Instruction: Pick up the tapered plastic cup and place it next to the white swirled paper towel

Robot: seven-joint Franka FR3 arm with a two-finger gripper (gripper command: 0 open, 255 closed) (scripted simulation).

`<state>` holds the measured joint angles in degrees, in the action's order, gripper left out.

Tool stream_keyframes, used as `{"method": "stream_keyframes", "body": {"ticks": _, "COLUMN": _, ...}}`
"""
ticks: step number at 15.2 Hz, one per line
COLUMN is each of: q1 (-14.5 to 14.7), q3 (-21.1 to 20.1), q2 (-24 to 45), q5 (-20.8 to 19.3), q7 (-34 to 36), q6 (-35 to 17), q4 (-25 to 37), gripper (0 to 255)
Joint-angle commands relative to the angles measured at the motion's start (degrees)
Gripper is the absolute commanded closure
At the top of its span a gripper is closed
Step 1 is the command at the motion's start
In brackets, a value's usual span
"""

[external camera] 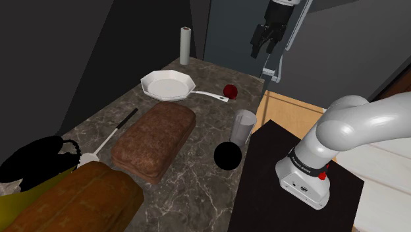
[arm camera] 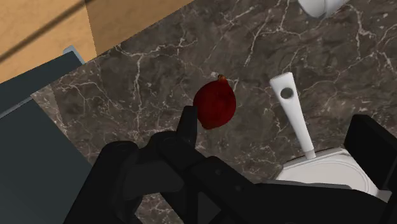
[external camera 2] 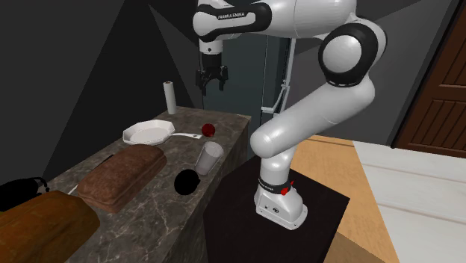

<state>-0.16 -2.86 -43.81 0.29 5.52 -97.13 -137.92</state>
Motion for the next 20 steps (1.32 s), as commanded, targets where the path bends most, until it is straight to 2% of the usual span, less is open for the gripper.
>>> {"method": "stream_keyframes", "body": {"ticks": 1, "q1": 0.0, "q3": 0.0, "q2": 0.0, "q5": 0.0, "q7": 0.0, "q6": 0.0, "q4": 0.0, "gripper": 0}}
{"method": "stream_keyframes", "body": {"ticks": 7, "q1": -0.38, "q3": -7.15, "q2": -13.55, "q5": 4.86, "q7": 14.35, "q6": -3.79, "q4": -14.29, "gripper": 0}}
{"method": "stream_keyframes", "body": {"ticks": 11, "q1": 1.0, "q3": -13.92, "q2": -21.39, "q5": 10.03, "q7": 24.93, "q6": -5.42, "q4": -21.87, "gripper": 0}}
{"method": "stream_keyframes", "body": {"ticks": 16, "q1": 4.89, "q3": -25.13, "q2": -27.74, "q5": 18.6, "q7": 39.87, "q6": -7.58, "q4": -28.51, "gripper": 0}}
{"method": "stream_keyframes", "body": {"ticks": 20, "q1": 8.13, "q3": -36.25, "q2": -28.23, "q5": 26.7, "q7": 52.72, "q6": -10.66, "q4": -30.99, "gripper": 0}}
